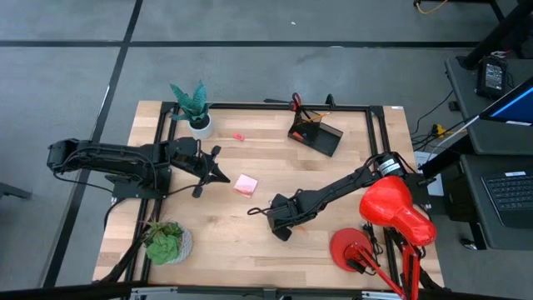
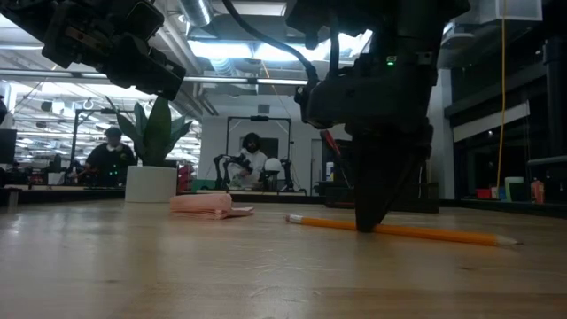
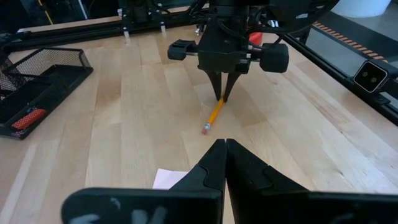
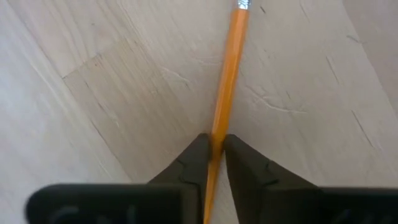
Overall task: Pick and place office supplies into organizer
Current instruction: Put the pencil into the black desk organizer
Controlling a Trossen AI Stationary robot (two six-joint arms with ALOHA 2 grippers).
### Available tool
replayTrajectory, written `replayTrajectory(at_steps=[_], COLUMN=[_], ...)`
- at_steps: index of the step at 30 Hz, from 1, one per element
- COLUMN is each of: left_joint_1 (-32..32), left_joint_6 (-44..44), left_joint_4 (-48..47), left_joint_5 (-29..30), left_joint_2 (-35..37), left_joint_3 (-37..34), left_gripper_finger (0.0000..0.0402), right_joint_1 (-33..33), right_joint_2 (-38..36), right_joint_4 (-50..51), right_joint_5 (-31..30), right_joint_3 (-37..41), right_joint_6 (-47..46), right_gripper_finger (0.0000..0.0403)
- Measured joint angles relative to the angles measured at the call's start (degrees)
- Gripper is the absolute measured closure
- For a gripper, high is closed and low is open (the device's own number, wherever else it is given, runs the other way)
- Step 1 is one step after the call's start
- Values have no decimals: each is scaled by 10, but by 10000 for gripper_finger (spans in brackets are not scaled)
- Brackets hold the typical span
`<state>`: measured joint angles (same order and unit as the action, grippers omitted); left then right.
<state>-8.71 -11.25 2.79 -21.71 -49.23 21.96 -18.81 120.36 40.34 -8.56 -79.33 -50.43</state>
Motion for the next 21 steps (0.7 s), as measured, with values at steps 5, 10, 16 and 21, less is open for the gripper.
replayTrajectory(at_steps=[5, 10, 16, 21], left_joint_1=[0, 0, 0, 0], left_joint_6=[0, 0, 0, 0], left_joint_4=[0, 0, 0, 0], left_joint_5=[0, 0, 0, 0], left_joint_2=[0, 0, 0, 0], left_joint_3=[0, 0, 0, 0], left_gripper_finger=[396, 396, 396, 396], right_joint_1=[0, 0, 0, 0], right_joint_2=[0, -1, -1, -1], right_joint_4=[0, 0, 0, 1], right_joint_5=[-1, -1, -1, 0], right_joint_3=[0, 0, 0, 0], right_joint_6=[0, 0, 0, 0], right_gripper_finger=[383, 387, 377, 383])
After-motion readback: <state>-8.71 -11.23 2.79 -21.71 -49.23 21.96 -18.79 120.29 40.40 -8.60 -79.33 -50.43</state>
